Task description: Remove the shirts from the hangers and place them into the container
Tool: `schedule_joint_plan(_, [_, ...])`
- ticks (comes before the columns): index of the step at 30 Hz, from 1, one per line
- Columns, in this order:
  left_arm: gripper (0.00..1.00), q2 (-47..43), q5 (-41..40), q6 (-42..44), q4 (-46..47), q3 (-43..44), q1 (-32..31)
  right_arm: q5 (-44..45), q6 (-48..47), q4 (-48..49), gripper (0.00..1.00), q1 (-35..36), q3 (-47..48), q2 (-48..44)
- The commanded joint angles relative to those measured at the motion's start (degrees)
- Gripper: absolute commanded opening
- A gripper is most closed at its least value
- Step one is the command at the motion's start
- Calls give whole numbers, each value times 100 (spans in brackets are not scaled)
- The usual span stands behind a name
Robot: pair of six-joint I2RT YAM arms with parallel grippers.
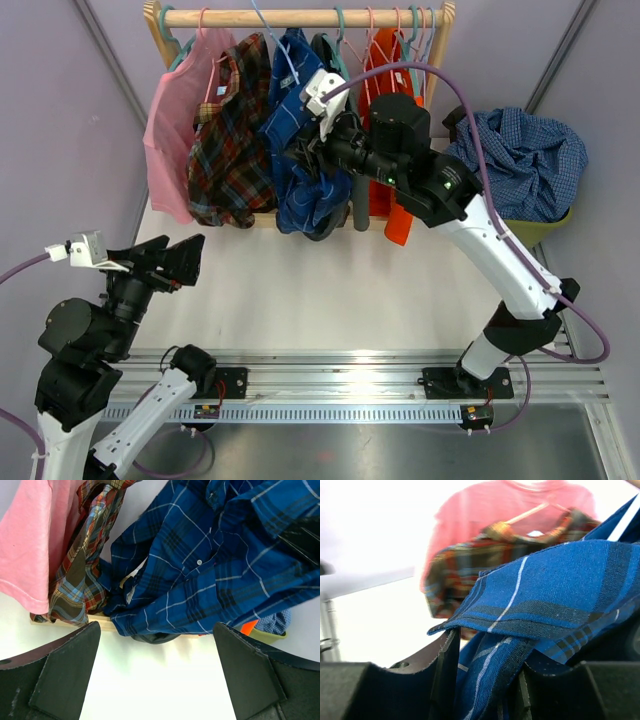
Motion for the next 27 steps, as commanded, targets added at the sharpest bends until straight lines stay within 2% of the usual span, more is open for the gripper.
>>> schedule_joint_plan(1, [99, 117, 104, -2, 296, 21, 10, -1136, 353, 80, 0, 2, 451, -654])
schedule_joint_plan(6, [99, 205, 226, 24, 366, 143, 10, -1743, 961, -1333, 0, 2, 645, -1022])
schedule_joint_plan(13, [99, 626, 867, 33, 814, 503, 10, -2850, 1076, -2127, 0, 2, -321, -2147])
schedule_joint_plan(16, [99, 881, 1394, -81, 1288, 574, 10, -3079, 1347, -1927, 0, 2, -1163, -2701])
schedule_joint_plan(17, [99, 951, 1622, -186, 1454, 557, 10, -3115, 1453, -1795, 0, 2, -1723, -2833])
schedule_joint_plan(20, [99, 1320, 2438, -449, 2323, 487, 10, -3037, 1813, -1444, 0, 2, -2629, -3351])
schedule_joint_plan(23, [99, 1759, 3019, -765, 2939, 425, 10, -2914, 2121, -1294, 0, 2, -3176, -3554])
schedule_joint_plan(26, [99, 2085, 3188, -951, 3431, 390, -104, -2887, 2201, -1144, 0, 2, -3485, -3686])
schedule_joint_plan(27, [99, 2164, 3162, -951, 3555, 338, -339, -2887, 2227, -1074, 0, 2, -3556, -3730])
